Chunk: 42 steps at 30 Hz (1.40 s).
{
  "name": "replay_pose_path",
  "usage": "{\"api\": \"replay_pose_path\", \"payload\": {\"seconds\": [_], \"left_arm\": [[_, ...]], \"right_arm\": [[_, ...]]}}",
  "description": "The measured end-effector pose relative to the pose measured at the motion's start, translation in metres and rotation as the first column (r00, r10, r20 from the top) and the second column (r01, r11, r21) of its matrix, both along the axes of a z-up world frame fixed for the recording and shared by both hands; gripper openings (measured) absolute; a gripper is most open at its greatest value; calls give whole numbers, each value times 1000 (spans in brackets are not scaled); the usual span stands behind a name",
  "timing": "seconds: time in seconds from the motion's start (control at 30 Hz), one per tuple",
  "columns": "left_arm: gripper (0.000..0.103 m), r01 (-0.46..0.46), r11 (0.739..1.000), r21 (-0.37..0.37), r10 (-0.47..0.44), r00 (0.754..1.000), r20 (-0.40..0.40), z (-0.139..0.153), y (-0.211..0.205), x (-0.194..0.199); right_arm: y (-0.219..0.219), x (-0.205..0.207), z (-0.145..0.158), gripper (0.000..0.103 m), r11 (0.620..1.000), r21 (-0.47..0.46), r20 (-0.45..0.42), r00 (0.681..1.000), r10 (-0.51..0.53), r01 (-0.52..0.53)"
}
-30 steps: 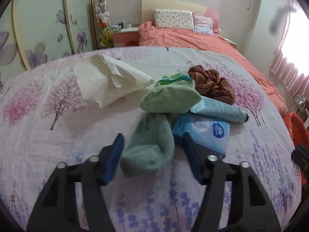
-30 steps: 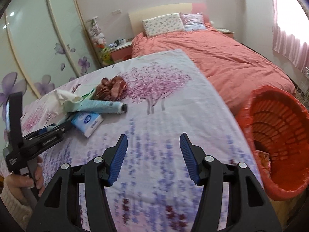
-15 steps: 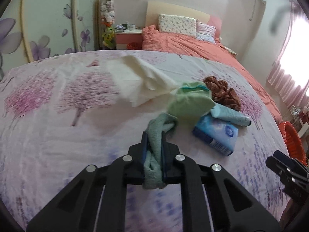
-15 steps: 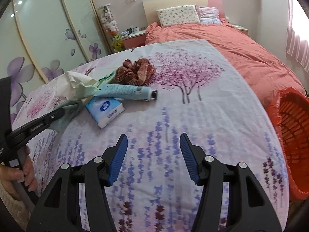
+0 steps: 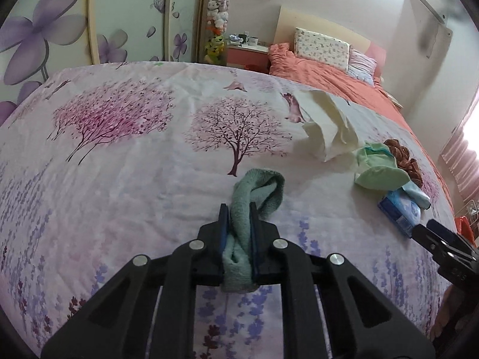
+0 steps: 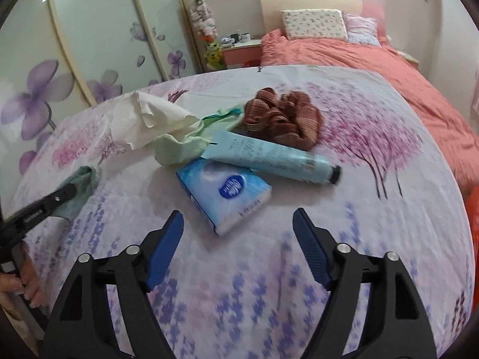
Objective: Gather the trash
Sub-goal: 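Grasp the blue Vinda tissue pack with the right tool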
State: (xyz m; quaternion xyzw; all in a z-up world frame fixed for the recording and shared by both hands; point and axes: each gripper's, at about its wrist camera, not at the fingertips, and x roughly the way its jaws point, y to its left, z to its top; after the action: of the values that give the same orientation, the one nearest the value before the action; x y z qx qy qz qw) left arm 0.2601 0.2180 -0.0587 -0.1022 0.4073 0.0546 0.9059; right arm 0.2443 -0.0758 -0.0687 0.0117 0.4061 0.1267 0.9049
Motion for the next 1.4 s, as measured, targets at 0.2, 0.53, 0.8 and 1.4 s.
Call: {"api": "replay_pose_path", "payload": {"seconds": [0.2,0.53,0.8,1.4], "left_arm": [[16,8,1000,-7,-8,1000,-12,-8,-1,3],[21,5,999,-50,-6,1000,-20,-14,5,5],[21,2,995,-98,-3,1000,-10,-15,12,3],[20,19,998,-59,-20,1000,-13,-13,4,3]], "right_arm": [[8,13,0,83,1000,-13,8,1000,17,-17],[18,-2,-2,82,981,77,-18,984,178,-176],[38,15,-6,78,996,-15,-40,995,86,-87],[25,-5,-7,52,991,-81,-38,994,106,-109]]}}
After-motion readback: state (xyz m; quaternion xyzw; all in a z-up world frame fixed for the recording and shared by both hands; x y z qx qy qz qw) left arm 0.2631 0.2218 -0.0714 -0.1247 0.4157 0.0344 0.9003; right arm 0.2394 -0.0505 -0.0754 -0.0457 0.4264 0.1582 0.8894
